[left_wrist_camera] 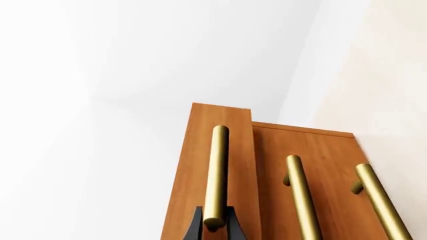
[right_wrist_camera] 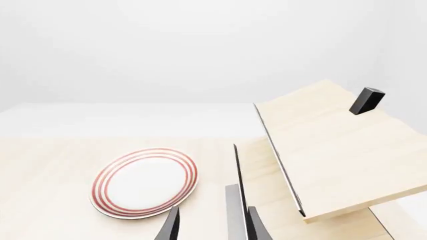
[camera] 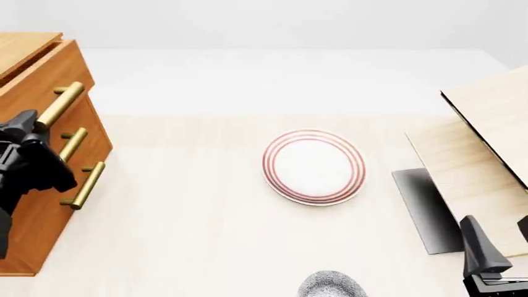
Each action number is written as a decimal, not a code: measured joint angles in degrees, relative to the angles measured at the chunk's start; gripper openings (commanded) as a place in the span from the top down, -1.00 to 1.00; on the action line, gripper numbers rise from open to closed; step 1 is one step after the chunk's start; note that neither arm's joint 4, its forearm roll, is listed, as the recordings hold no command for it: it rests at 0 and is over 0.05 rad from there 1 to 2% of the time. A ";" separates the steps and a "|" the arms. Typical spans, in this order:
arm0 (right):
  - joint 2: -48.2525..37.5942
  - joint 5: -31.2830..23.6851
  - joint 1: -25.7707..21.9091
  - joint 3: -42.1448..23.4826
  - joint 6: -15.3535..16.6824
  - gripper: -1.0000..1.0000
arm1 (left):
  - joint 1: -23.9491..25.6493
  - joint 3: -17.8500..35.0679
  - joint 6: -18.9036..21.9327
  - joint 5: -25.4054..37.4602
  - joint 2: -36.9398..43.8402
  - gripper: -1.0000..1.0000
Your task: Open the top drawer of the cabinet and put the bowl in it.
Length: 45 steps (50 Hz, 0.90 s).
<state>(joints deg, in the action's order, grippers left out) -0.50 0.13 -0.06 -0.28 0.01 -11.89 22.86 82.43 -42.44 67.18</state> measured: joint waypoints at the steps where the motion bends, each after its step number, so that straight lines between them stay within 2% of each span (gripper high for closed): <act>1: 0.00 0.00 0.00 0.00 0.00 -1.00 | 0.07 -0.02 0.04 0.06 -0.06 1.00; 45: 0.00 0.00 0.00 0.00 0.00 -1.00 | 5.98 -2.76 0.49 -7.24 1.60 1.00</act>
<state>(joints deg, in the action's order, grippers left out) -0.49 0.13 -0.07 -0.28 0.01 -5.91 20.11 82.92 -49.68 68.77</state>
